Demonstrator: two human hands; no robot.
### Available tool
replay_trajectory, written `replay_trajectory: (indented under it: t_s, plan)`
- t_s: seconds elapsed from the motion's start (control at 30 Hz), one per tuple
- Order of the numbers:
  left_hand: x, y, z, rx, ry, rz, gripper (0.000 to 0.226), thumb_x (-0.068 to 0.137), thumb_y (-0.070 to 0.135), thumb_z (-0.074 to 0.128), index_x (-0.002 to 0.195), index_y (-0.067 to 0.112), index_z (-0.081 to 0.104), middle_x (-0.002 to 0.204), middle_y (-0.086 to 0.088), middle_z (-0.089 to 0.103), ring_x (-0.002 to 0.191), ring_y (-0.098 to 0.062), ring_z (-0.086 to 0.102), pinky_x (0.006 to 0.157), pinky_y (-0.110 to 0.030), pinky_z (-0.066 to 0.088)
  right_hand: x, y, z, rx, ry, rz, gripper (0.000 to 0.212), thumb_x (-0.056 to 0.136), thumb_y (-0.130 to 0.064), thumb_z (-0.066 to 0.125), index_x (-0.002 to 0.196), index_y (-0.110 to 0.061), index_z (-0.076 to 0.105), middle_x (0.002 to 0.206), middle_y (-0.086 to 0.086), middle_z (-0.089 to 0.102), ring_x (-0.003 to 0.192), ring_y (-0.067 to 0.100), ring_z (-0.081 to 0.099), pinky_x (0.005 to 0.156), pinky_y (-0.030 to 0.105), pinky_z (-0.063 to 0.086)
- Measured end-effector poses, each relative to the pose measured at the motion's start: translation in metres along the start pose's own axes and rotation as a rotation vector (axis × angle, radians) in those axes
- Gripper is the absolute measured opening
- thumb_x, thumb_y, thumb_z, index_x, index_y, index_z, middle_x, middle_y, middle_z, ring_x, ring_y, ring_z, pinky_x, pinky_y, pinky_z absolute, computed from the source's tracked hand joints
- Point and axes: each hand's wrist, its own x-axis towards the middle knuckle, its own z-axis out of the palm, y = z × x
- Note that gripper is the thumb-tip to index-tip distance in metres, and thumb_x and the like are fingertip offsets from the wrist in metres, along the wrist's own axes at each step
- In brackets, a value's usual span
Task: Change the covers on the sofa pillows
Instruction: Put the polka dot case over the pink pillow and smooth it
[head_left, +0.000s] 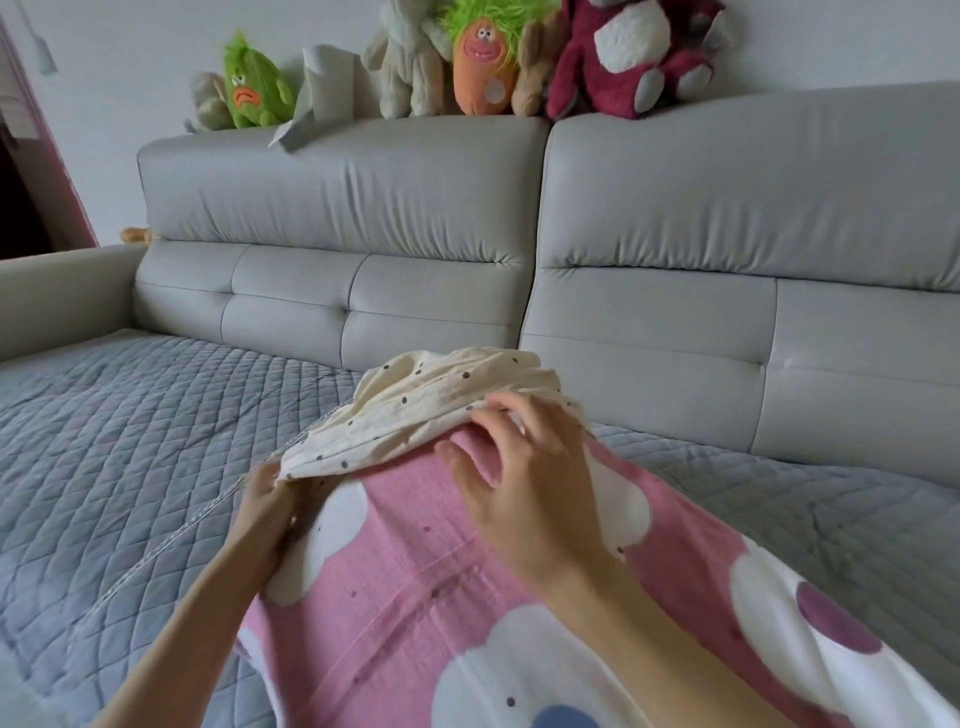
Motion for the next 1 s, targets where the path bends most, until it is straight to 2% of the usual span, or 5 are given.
replay_trajectory:
  t_s: [0.13, 0.33, 0.53, 0.7, 1.0]
  plan:
    - [-0.005, 0.002, 0.0, 0.147, -0.102, -0.023, 0.031, 0.093, 0.0, 0.046, 0.066, 0.013, 0.056, 0.053, 0.006, 0.055, 0.041, 0.005, 0.049, 0.041, -0.007, 0.037, -0.005, -0.051, 0.047, 0.154, -0.359, -0.323, 0.036, 0.083, -0.039, 0.055, 0.097, -0.009, 0.068, 0.099, 0.008, 0.063, 0.096, 0.026, 0.054, 0.088, 0.04, 0.044]
    - [0.005, -0.009, -0.036, 0.026, -0.232, -0.141, 0.04, 0.064, 0.035, 0.079, 0.078, 0.003, 0.061, 0.067, -0.013, 0.055, 0.061, -0.019, 0.049, 0.053, -0.026, 0.038, -0.013, -0.041, 0.111, -0.306, -0.921, -0.22, 0.079, 0.075, -0.057, 0.064, 0.134, -0.011, 0.04, 0.142, 0.009, 0.038, 0.132, 0.025, 0.03, 0.112, 0.041, 0.012]
    - [0.003, -0.034, -0.053, -0.187, -0.132, -0.161, 0.041, 0.062, 0.008, 0.075, 0.102, 0.013, 0.066, 0.093, -0.005, 0.073, 0.088, -0.02, 0.067, 0.067, -0.023, 0.056, -0.016, -0.011, 0.119, -0.284, -0.59, -0.276, 0.018, 0.075, -0.037, 0.069, 0.085, -0.023, 0.066, 0.09, -0.006, 0.067, 0.089, 0.019, 0.063, 0.083, 0.037, 0.041]
    - [-0.018, -0.03, -0.04, 0.117, 0.011, -0.047, 0.01, 0.075, 0.016, 0.057, 0.082, 0.011, 0.061, 0.063, 0.003, 0.06, 0.062, -0.013, 0.056, 0.048, -0.019, 0.039, -0.004, 0.018, 0.112, -0.238, -0.284, -0.091, 0.026, 0.07, -0.037, 0.044, 0.058, -0.022, 0.061, 0.063, -0.007, 0.061, 0.062, 0.018, 0.062, 0.061, 0.033, 0.04]
    - [-0.091, 0.01, 0.005, 0.684, 0.226, 0.366, 0.028, 0.079, 0.009, 0.059, 0.101, 0.022, 0.045, 0.06, 0.002, 0.058, 0.051, -0.026, 0.048, 0.045, -0.032, 0.033, 0.009, 0.018, 0.1, -0.227, -0.661, 0.24, 0.04, 0.094, -0.033, 0.046, 0.128, -0.013, 0.054, 0.135, 0.01, 0.05, 0.128, 0.025, 0.042, 0.106, 0.036, 0.029]
